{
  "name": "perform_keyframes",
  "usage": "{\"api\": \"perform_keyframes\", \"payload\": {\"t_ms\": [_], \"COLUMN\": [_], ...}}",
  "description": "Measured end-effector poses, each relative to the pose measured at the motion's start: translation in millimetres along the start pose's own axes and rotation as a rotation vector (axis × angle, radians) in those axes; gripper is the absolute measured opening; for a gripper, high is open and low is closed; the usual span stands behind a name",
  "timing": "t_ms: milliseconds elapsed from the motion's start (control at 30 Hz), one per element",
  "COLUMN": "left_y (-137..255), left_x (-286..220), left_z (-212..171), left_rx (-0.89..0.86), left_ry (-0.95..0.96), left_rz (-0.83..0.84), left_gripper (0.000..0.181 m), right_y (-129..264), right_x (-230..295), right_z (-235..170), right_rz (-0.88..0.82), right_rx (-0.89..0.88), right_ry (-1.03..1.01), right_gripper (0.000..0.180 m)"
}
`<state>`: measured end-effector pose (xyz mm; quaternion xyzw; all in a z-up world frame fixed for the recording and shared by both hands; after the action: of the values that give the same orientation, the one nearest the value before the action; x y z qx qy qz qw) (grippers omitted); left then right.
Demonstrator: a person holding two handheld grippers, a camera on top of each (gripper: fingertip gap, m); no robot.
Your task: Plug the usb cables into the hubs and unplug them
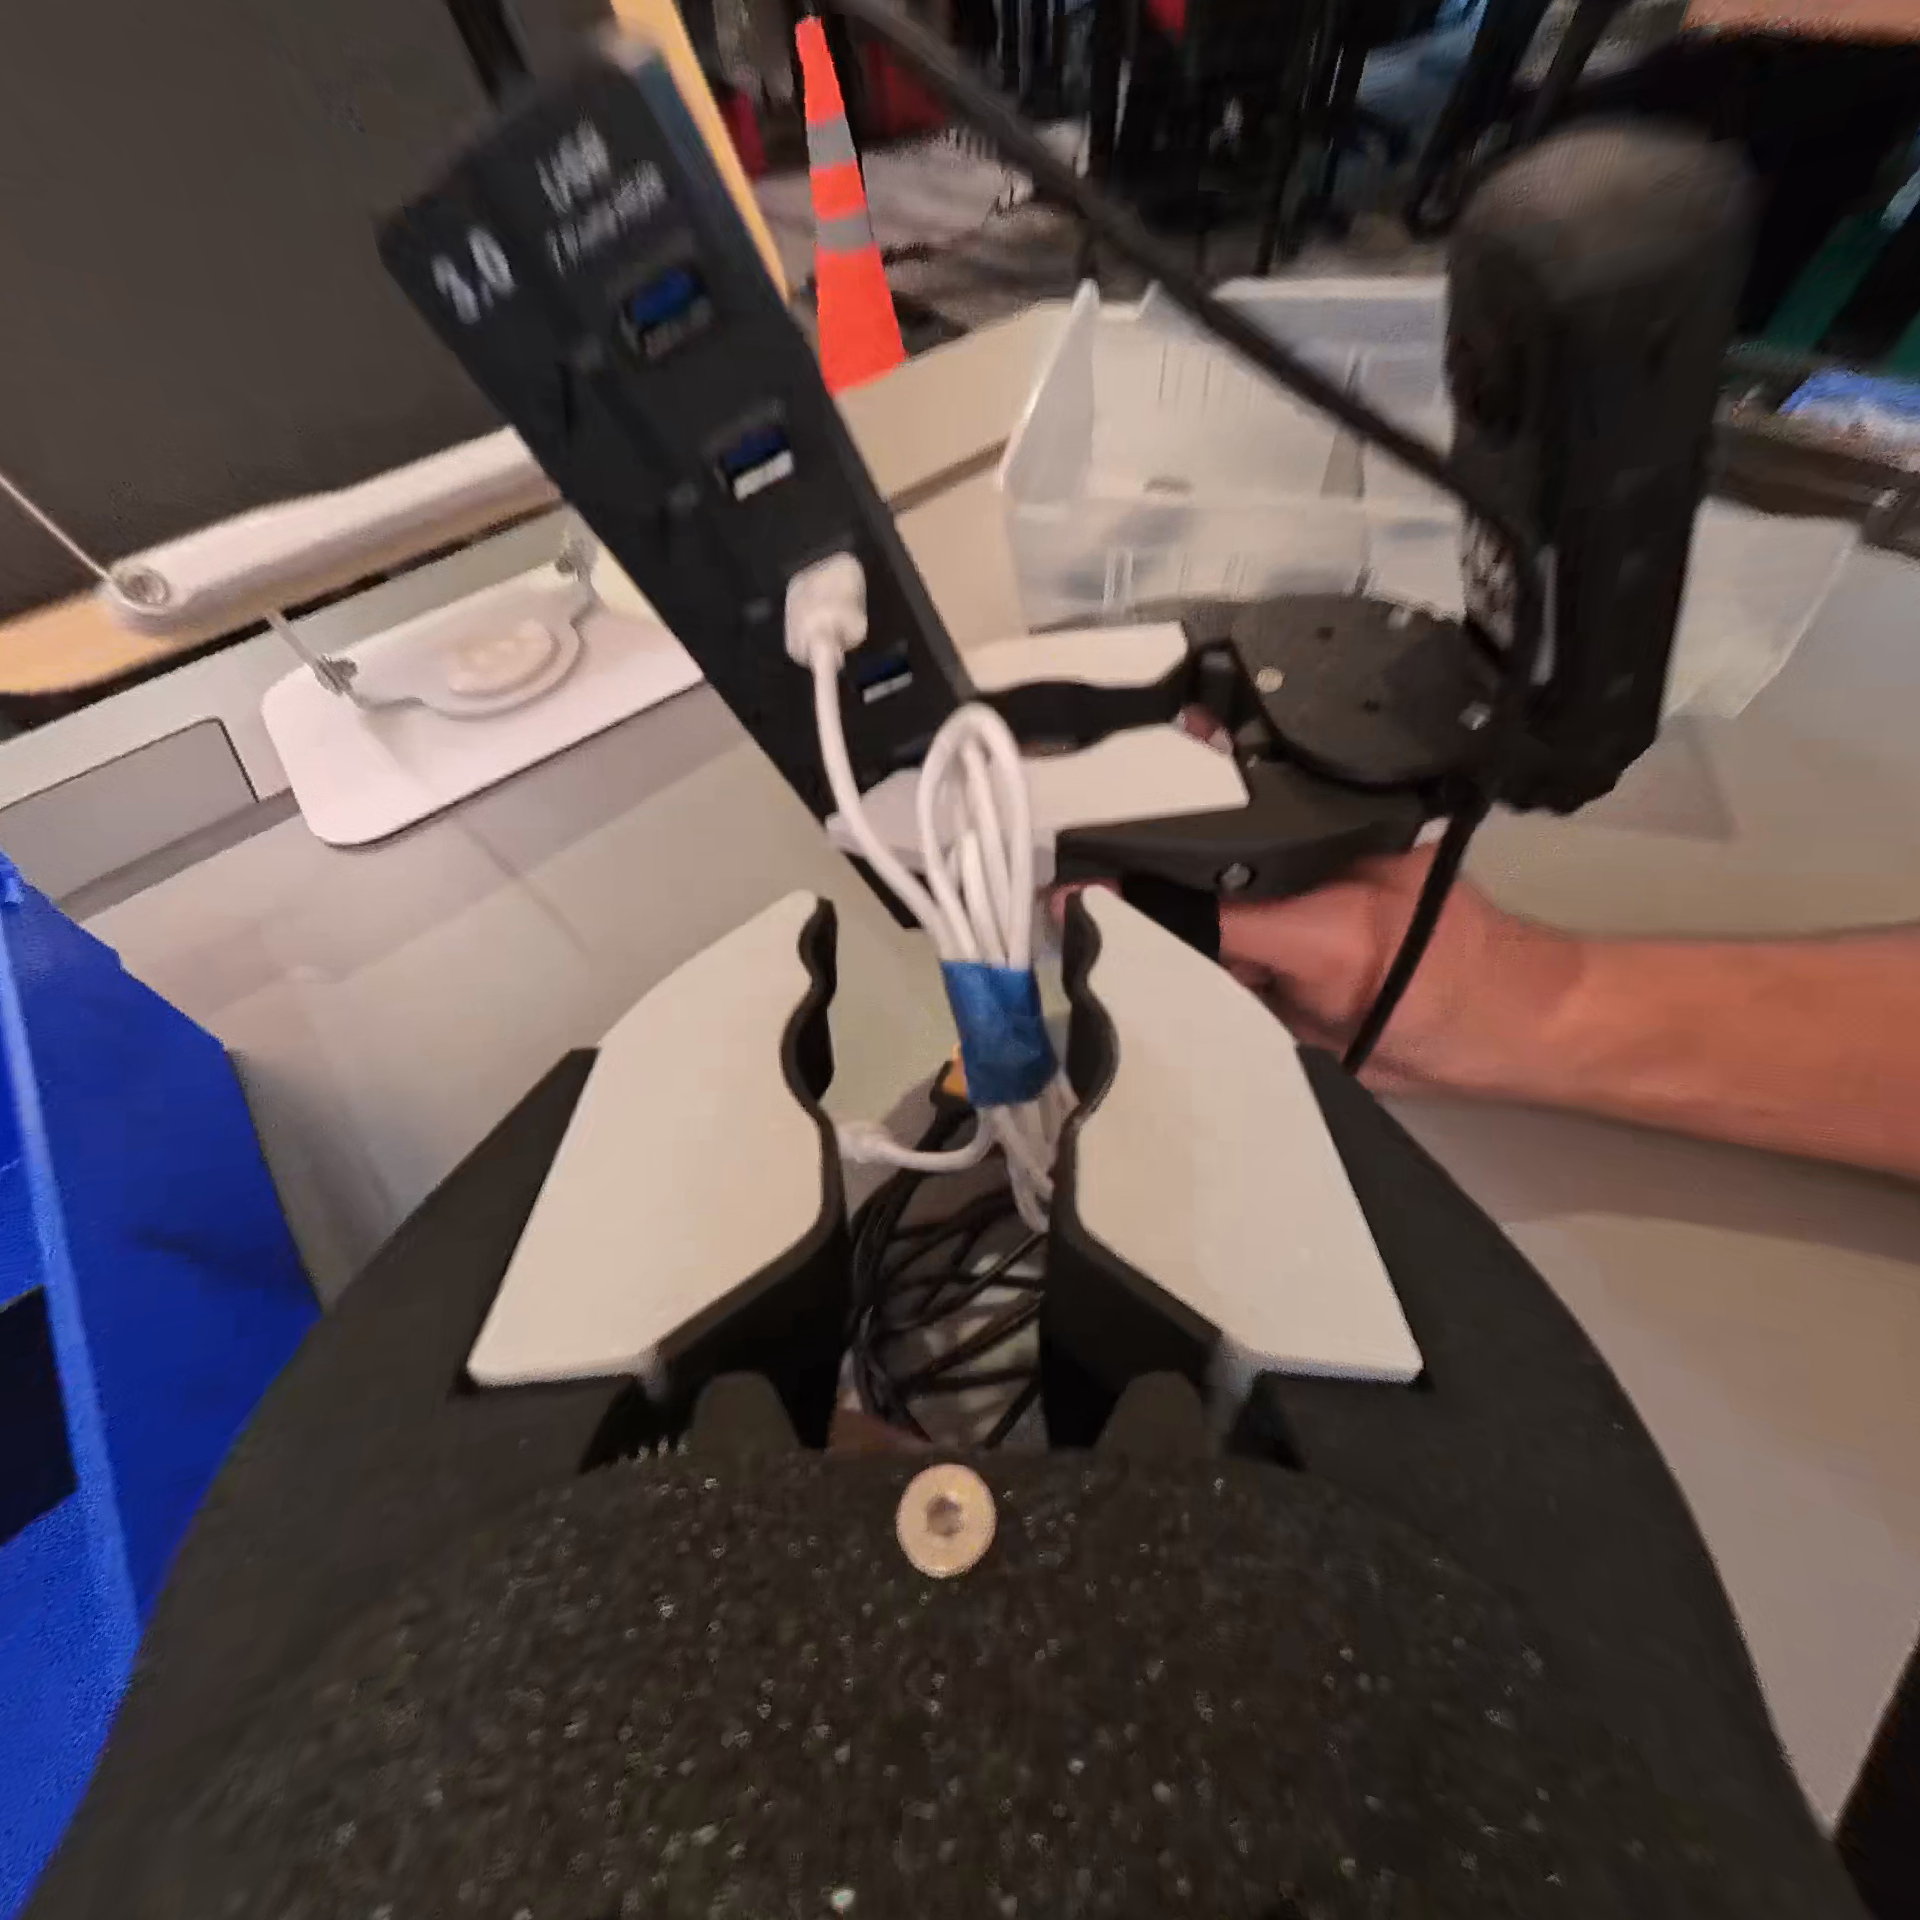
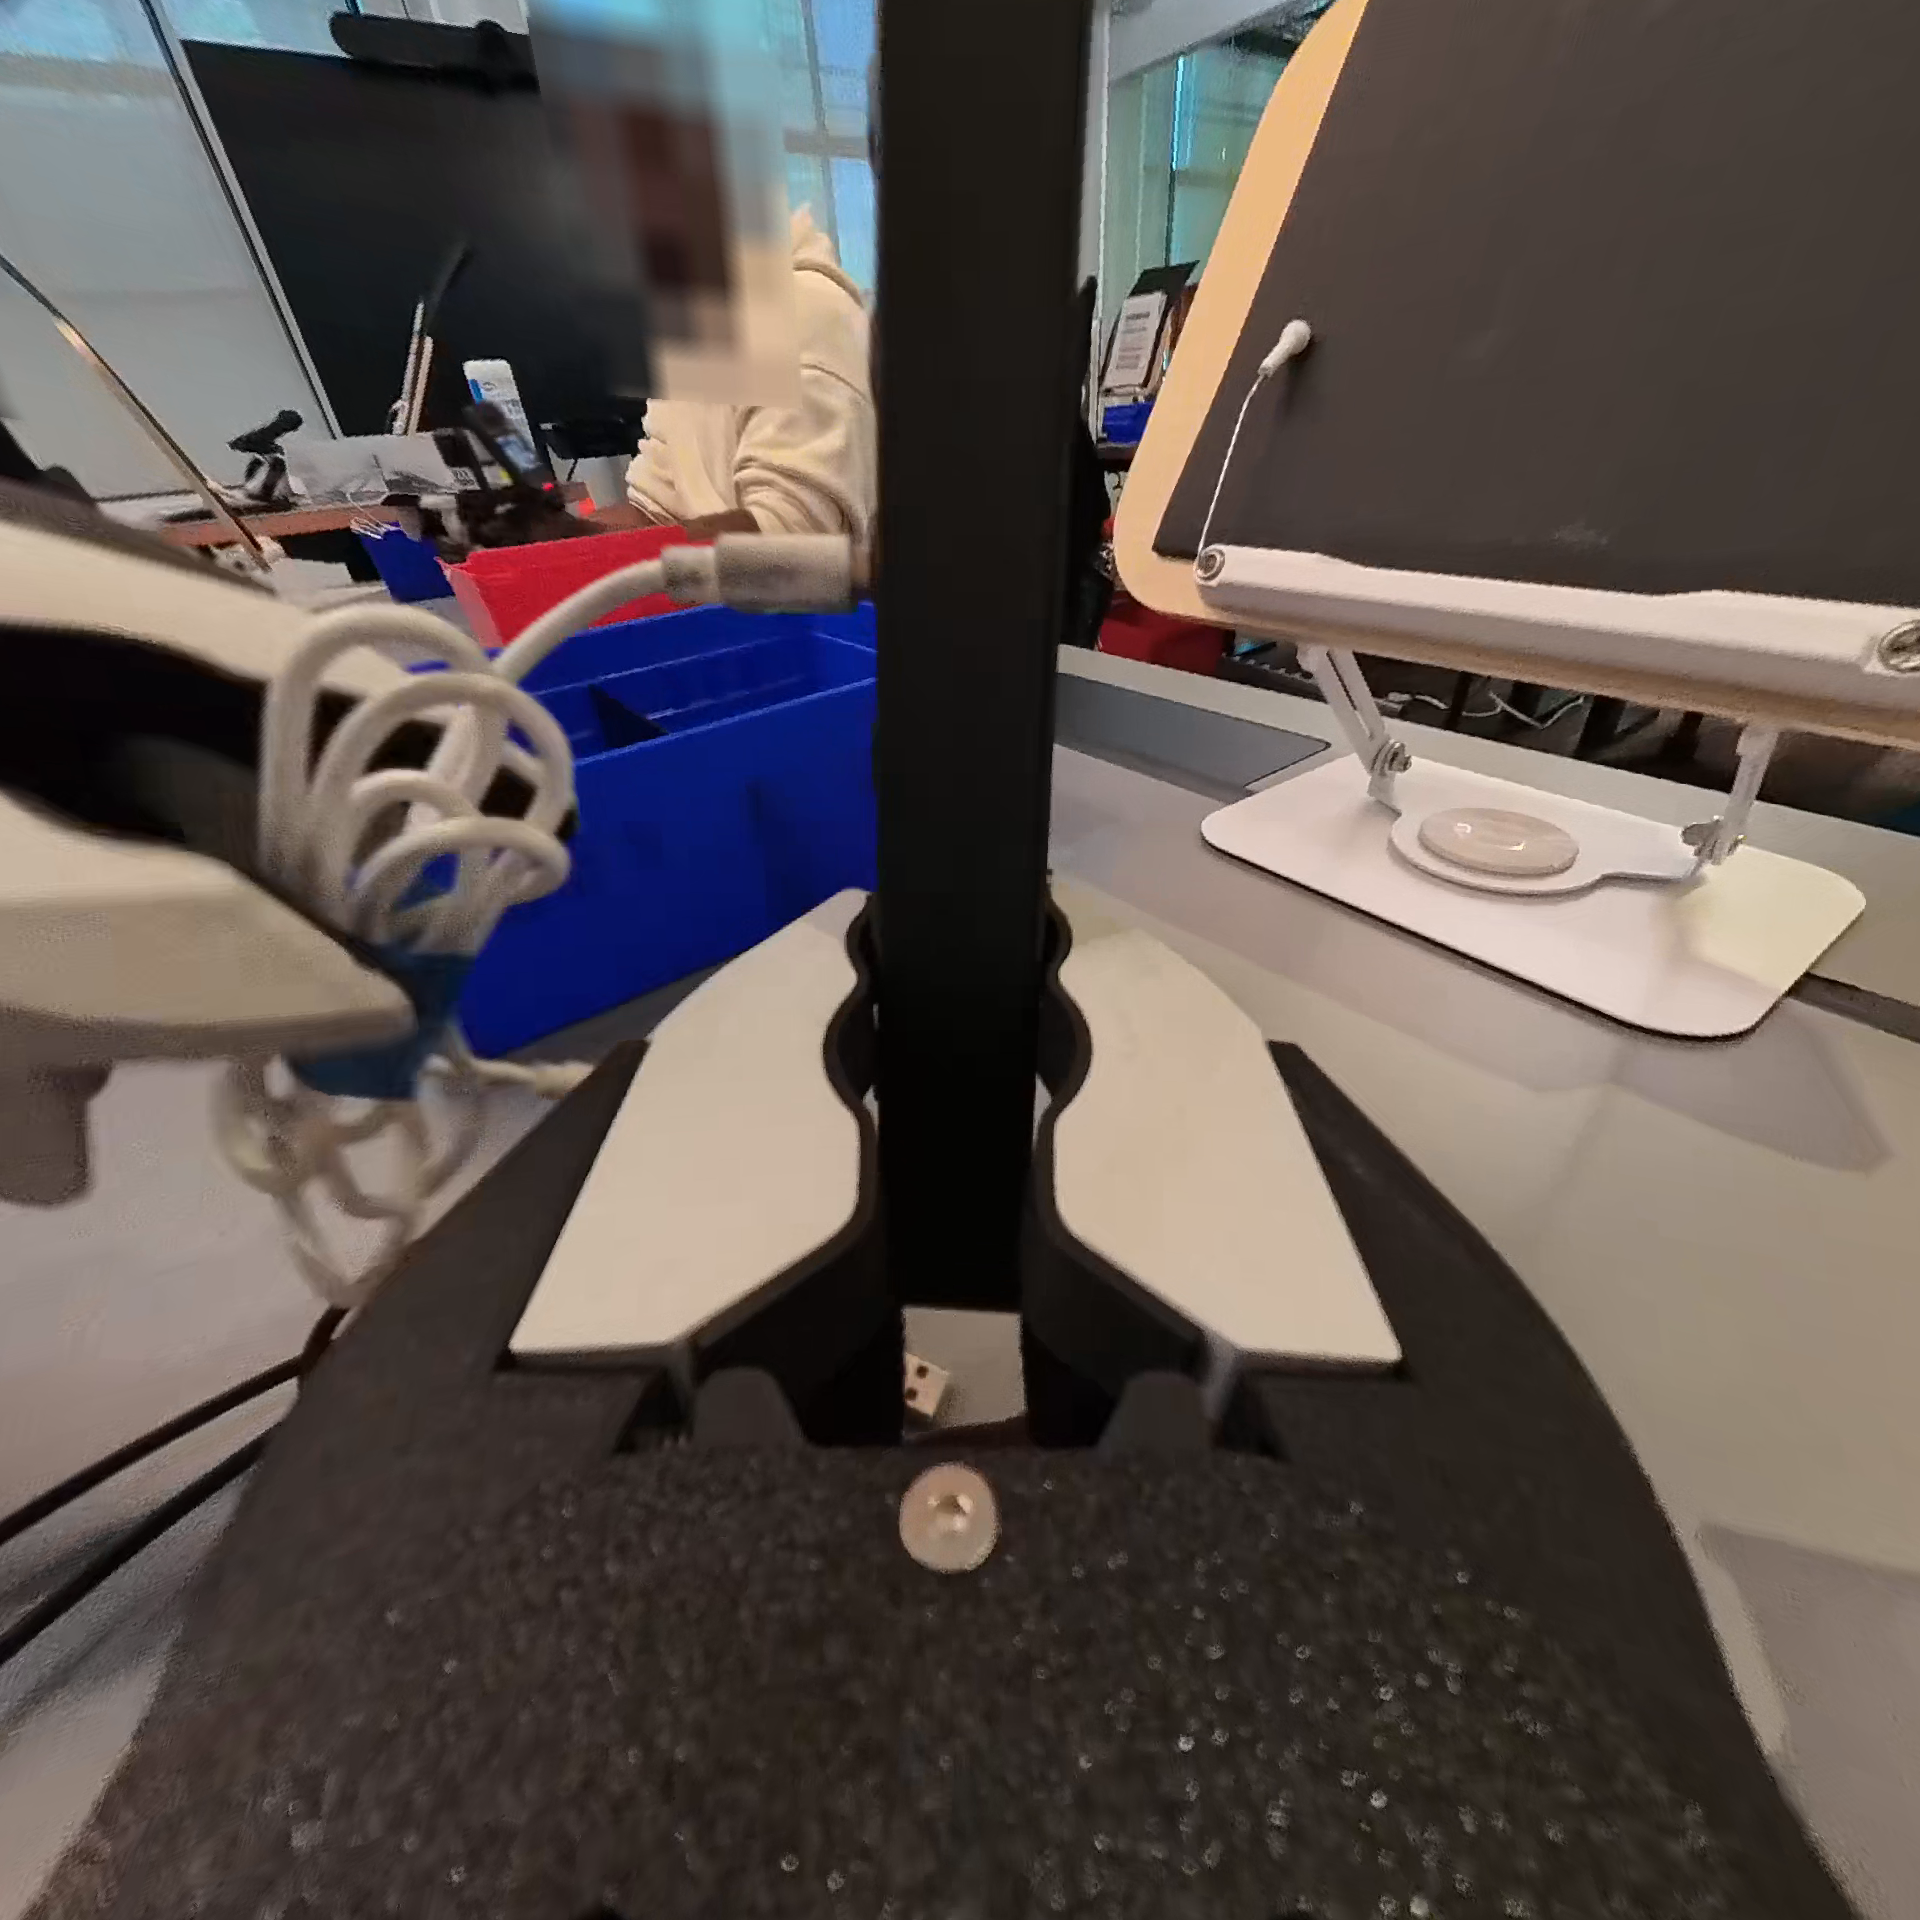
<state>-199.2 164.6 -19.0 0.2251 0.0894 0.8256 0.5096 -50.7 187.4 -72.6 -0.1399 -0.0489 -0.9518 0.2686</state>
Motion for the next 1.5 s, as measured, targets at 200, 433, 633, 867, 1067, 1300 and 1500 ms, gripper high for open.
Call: {"api": "perform_keyframes", "payload": {"t_ms": [200,433,633,867,1067,1300,1500], "left_y": [11,17,14,11,-1,-6,1], "left_x": [7,16,19,18,3,2,-5], "left_z": [13,12,9,7,2,-3,5], "left_rx": [-0.118,-0.214,-0.159,-0.1,0.006,0.03,0.024], "left_ry": [0.071,0.162,0.16,0.095,-0.019,0.0,-0.098], "left_rz": [0.053,0.055,0.103,0.096,0.048,0.053,0.08], "left_gripper": [0.038,0.02,0.016,0.015,0.015,0.015,0.015], "right_y": [4,2,0,-2,-4,-9,9], "right_x": [18,41,41,39,39,31,-15], "right_z": [3,-4,-5,-6,-5,-9,9], "right_rz": [0.051,0.093,0.095,0.088,0.097,0.006,-0.089], "right_rx": [-0.074,-0.067,-0.062,-0.01,0.009,0.079,-0.009], "right_ry": [0.079,0.218,0.159,0.168,0.137,0.118,0.008], "right_gripper": [0.026,0.026,0.026,0.026,0.027,0.027,0.027]}}
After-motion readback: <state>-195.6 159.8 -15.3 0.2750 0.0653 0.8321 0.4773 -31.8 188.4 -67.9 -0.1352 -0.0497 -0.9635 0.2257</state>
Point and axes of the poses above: each gripper's, where its closed fingertips meet, y back along the fingers, z out of its top, x = y × z across the jaws, the point moved 9 cm from there along y, back along the fingers, and after that the axes turned 13 degrees about -y, right-handed, at the moved point
